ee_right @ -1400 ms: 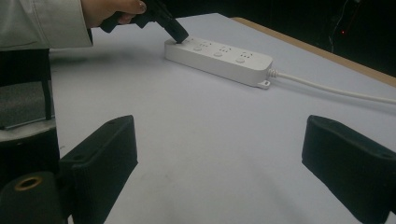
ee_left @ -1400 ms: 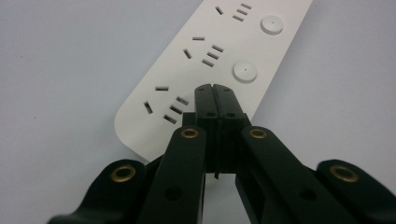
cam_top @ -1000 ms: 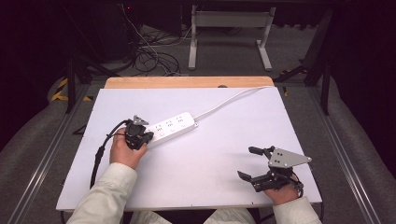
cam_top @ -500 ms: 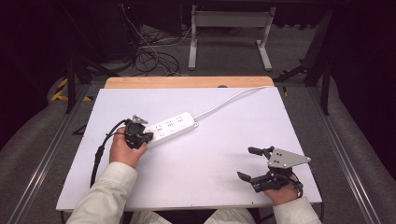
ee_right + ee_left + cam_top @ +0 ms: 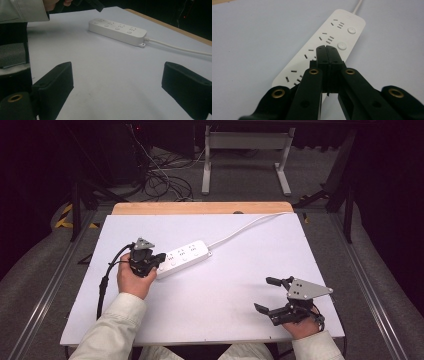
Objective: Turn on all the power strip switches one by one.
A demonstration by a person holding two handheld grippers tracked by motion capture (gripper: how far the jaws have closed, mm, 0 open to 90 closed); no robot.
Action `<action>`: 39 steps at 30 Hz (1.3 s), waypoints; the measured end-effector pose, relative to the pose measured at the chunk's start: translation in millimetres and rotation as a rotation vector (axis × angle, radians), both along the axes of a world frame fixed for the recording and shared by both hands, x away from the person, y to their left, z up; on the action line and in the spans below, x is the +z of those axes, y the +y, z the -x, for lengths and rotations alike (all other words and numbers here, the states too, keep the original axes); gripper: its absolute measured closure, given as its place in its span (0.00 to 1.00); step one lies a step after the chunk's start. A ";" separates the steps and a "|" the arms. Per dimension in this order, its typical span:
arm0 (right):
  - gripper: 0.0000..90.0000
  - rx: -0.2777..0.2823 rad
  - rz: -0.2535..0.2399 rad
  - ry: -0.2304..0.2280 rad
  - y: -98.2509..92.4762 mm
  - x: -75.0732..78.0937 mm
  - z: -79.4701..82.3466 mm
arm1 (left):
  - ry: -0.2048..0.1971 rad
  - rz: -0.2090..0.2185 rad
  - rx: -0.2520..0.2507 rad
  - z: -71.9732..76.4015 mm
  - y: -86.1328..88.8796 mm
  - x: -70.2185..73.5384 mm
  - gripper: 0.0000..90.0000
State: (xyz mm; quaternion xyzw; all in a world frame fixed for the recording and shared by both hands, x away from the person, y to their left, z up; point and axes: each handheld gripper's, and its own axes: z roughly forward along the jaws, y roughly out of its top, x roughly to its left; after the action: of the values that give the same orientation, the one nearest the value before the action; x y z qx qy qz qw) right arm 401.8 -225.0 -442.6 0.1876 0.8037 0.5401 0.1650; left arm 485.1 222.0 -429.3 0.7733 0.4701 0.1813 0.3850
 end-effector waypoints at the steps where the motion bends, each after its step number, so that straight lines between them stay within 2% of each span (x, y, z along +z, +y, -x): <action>1: 0.12 0.000 0.000 0.000 0.0 0.0 0.1 | -0.002 -0.006 0.002 0.0 -0.6 -0.2 1.00; 7: 0.12 0.000 0.001 0.001 0.2 -0.1 -0.5 | -0.001 -0.012 -0.016 -2.5 -5.5 -2.9 1.00; 15: 0.12 0.003 0.000 0.002 0.1 -0.3 -0.5 | 0.026 0.012 -0.032 -9.8 -16.0 -10.6 1.00; 19: 0.12 0.005 0.000 0.002 0.0 -0.3 -0.6 | 0.024 -0.018 -0.038 -14.1 -20.9 -13.2 1.00; 24: 0.12 0.007 0.000 0.002 -0.2 -0.3 -0.6 | 0.036 -0.015 -0.038 -17.1 -24.4 -15.2 1.00; 30: 0.12 0.008 -0.001 0.002 -0.3 -0.1 -0.4 | 0.047 -0.057 -0.030 -19.8 -26.3 -19.4 1.00; 39: 0.12 0.010 0.000 0.002 -0.4 -0.1 -0.6 | 0.063 -0.077 -0.026 -22.4 -28.9 -24.3 1.00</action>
State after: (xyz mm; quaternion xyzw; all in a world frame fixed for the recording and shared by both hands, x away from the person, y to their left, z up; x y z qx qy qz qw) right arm 402.4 -225.5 -442.8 0.1842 0.8046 0.5409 0.1615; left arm 507.5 193.1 -453.6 0.7988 0.4647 0.1698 0.3423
